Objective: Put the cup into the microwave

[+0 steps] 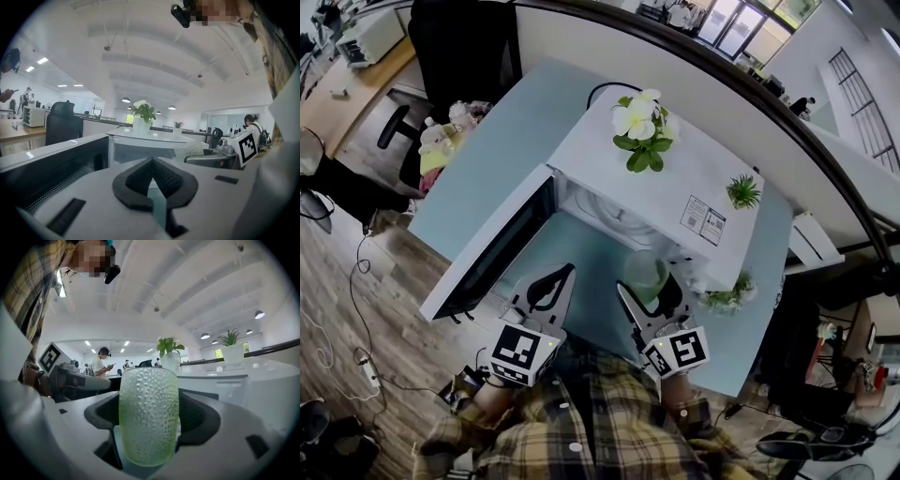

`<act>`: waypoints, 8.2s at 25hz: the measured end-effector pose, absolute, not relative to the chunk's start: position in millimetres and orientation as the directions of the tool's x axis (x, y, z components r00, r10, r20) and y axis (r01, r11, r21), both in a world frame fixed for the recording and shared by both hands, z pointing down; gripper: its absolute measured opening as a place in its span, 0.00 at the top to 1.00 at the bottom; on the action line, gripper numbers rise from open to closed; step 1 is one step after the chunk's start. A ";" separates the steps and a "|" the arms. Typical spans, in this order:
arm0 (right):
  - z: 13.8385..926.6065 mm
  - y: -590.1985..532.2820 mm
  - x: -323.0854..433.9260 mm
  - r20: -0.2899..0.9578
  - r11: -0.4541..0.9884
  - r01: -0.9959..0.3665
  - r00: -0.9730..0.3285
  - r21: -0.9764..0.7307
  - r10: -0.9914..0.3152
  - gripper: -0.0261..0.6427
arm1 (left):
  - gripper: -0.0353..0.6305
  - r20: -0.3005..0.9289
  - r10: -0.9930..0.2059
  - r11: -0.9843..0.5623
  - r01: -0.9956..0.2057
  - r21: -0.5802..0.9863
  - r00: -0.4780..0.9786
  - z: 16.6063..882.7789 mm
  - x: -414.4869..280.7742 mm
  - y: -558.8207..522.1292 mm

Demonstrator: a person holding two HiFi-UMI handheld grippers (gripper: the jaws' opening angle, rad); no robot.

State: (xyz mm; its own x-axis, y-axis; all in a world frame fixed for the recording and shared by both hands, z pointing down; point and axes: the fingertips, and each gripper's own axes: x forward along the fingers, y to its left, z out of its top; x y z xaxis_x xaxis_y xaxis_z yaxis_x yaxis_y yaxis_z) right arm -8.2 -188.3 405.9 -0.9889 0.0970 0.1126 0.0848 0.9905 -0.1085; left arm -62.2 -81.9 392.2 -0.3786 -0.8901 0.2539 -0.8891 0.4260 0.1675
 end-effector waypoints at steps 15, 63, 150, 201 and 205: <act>437.4 -173.6 -44.2 0.116 0.989 0.123 -0.984 -0.084 0.132 0.41 | 0.96 0.276 -0.887 0.426 -0.886 0.182 -0.370 409.7 -61.1 -73.5; 519.9 -226.9 -133.7 0.131 0.974 -0.226 -0.966 -0.003 -0.223 0.41 | 0.96 0.255 -0.953 0.224 -0.947 0.231 -0.164 454.4 -71.1 -84.0; 444.4 -190.7 -62.9 0.124 0.957 -0.290 -0.950 -0.007 -0.287 0.55 | 0.96 0.195 -0.958 0.244 -0.954 0.173 -0.209 438.4 -79.0 -38.9; 420.2 -151.5 17.2 0.166 0.954 -0.292 -0.946 -0.071 -0.278 0.96 | 0.96 0.236 -0.956 0.215 -0.963 0.166 -0.172 447.0 -72.0 -36.9; 420.7 -153.0 18.6 0.168 0.952 -0.297 -0.945 -0.074 -0.281 0.96 | 0.96 0.234 -0.957 0.211 -0.964 0.164 -0.170 446.0 -72.8 -38.5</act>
